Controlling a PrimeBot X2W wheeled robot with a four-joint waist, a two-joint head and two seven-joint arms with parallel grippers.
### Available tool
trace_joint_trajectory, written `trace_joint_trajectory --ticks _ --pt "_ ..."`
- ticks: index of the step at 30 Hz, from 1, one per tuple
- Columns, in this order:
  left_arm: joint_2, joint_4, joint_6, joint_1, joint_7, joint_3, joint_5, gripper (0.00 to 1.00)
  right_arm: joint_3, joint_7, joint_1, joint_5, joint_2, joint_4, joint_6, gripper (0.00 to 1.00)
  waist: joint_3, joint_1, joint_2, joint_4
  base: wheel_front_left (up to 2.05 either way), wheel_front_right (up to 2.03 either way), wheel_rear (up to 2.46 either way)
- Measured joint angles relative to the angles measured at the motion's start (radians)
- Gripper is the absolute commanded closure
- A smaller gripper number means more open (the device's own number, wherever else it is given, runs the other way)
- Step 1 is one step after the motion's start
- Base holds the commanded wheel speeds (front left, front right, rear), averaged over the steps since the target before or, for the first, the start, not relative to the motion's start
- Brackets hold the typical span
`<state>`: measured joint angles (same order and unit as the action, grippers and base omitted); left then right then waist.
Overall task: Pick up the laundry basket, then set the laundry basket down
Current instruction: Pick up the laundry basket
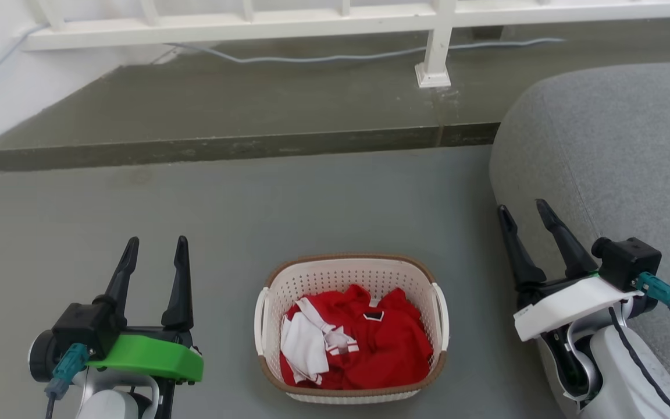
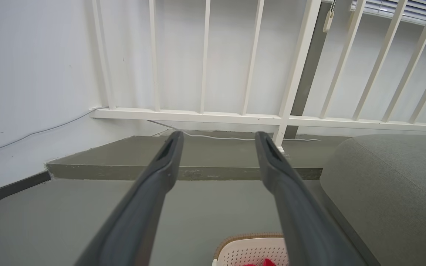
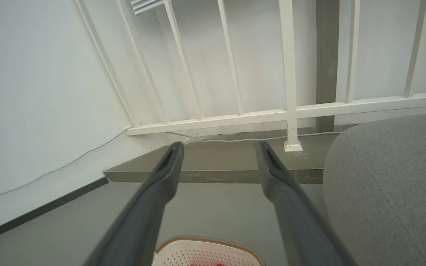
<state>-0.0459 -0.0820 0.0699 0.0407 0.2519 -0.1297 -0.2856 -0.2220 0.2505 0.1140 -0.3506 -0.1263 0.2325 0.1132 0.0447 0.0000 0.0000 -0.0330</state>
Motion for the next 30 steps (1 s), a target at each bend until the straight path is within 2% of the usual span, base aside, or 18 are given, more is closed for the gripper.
trace_joint_trajectory --ticks 15,30 --pt "0.001 0.023 0.004 0.042 0.0 -0.005 0.002 0.0 0.054 0.0 0.007 -0.002 0.013 0.002 0.001 0.0 0.12 0.0 0.0 -0.019 0.0 0.0 0.0" --pt "0.003 -0.014 0.02 0.163 0.0 -0.032 0.007 0.0 0.092 0.0 0.112 -0.004 0.015 0.049 0.001 0.0 0.304 0.0 0.0 -0.032 0.0 0.0 0.0"
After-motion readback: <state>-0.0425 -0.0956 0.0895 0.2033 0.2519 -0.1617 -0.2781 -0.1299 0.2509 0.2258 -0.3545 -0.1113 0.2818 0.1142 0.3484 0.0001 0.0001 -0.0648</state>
